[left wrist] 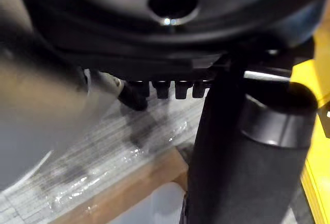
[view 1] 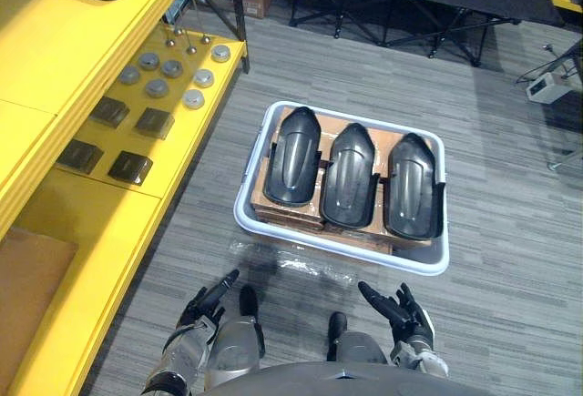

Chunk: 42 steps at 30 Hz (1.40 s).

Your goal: Walk over and take three plastic housings, then place them on the shelf

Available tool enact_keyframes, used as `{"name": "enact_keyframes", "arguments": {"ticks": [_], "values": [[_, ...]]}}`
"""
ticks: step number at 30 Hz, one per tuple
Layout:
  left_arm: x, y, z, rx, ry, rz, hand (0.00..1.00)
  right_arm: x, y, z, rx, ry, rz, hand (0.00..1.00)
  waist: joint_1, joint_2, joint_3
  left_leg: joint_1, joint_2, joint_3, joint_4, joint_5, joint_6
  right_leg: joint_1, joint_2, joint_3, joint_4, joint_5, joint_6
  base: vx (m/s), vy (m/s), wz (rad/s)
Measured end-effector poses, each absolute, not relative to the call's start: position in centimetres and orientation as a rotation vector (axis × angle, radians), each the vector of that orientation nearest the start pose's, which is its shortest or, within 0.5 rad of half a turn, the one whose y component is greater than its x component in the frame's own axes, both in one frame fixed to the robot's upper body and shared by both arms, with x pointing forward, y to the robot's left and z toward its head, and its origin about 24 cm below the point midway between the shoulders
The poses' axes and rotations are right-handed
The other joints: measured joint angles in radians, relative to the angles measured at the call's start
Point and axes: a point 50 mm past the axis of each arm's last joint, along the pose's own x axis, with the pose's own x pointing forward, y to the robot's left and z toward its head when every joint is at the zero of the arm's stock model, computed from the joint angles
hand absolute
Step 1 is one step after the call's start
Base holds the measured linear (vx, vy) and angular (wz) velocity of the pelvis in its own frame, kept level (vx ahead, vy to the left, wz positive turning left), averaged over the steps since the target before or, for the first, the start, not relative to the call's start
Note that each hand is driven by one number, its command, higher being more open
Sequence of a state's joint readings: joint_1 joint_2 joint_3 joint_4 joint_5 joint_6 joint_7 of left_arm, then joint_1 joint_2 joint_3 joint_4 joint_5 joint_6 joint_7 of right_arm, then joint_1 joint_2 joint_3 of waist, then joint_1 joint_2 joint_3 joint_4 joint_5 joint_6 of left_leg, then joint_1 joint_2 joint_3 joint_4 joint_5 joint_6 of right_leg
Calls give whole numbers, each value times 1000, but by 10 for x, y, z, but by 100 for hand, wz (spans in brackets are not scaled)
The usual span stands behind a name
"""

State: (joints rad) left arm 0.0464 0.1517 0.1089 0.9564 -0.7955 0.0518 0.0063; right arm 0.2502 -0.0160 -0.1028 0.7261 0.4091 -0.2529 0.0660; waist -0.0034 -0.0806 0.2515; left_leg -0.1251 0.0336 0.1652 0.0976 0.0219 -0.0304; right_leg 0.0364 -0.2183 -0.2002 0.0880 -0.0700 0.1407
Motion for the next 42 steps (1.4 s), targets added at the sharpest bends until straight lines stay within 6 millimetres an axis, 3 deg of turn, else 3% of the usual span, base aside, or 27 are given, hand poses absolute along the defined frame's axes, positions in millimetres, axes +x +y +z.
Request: {"name": "enact_keyframes", "arguments": {"ticks": [2,7,10,13,17,20,25,27,29,32,36,42], "values": [[115,221,-150,-651,942,584,100,117,-184,-116,379,589,-331,100,0,0,0,11,-6,2,-24,6,8,0,-4,0,0,3,4,66,29,3],[89,221,-158,-646,1012,611,100,109,-185,-95,384,500,-345,100,-5,-1,0,60,-1,6,-111,41,2,1,6,5,16,4,4,19,-6,-2],[80,226,-159,-607,1014,594,100,117,-188,-78,369,416,-319,100,-7,-21,-4,106,15,24,-173,67,-8,0,19,13,33,4,4,-18,-13,-13],[80,232,-157,-582,992,576,100,129,-189,-62,370,352,-310,100,-11,-42,-13,115,32,36,-185,71,-19,-1,34,20,33,12,-6,-47,-24,-15],[84,235,-154,-540,971,547,100,149,-195,-53,384,311,-364,100,-11,-51,-16,93,52,66,-174,69,-17,-22,49,40,27,30,-11,-91,3,-15],[96,238,-149,-507,924,514,100,172,-219,-38,360,228,-470,100,-6,-51,12,24,58,73,-101,57,-14,-50,46,44,8,29,-11,-116,3,-3],[109,239,-143,-503,877,497,100,211,-274,7,257,75,-596,100,1,-19,109,-58,96,101,-13,57,-8,-89,63,36,4,35,-15,-110,-11,6],[111,241,-142,-499,877,496,100,227,-286,24,236,20,-609,100,2,-20,147,-88,105,86,26,51,-10,-96,69,33,1,49,-22,-66,4,9],[125,240,-137,-503,840,483,100,250,-302,47,206,-43,-623,100,13,-11,175,-151,110,64,66,51,-3,-133,73,17,6,63,-24,-56,25,20],[145,233,-131,-520,802,441,100,277,-322,64,199,-55,-664,100,45,15,203,-212,108,30,111,45,7,-169,77,-4,35,61,-26,-68,17,22],[150,224,-131,-525,804,414,100,299,-337,81,168,-47,-684,100,64,56,228,-260,88,-16,122,52,13,-198,63,-45,68,47,-29,-41,27,34],[157,215,-130,-538,793,376,100,315,-370,113,87,-2,-740,100,81,107,252,-309,48,-41,109,80,35,-270,21,-65,144,19,-18,-27,45,20]]}}
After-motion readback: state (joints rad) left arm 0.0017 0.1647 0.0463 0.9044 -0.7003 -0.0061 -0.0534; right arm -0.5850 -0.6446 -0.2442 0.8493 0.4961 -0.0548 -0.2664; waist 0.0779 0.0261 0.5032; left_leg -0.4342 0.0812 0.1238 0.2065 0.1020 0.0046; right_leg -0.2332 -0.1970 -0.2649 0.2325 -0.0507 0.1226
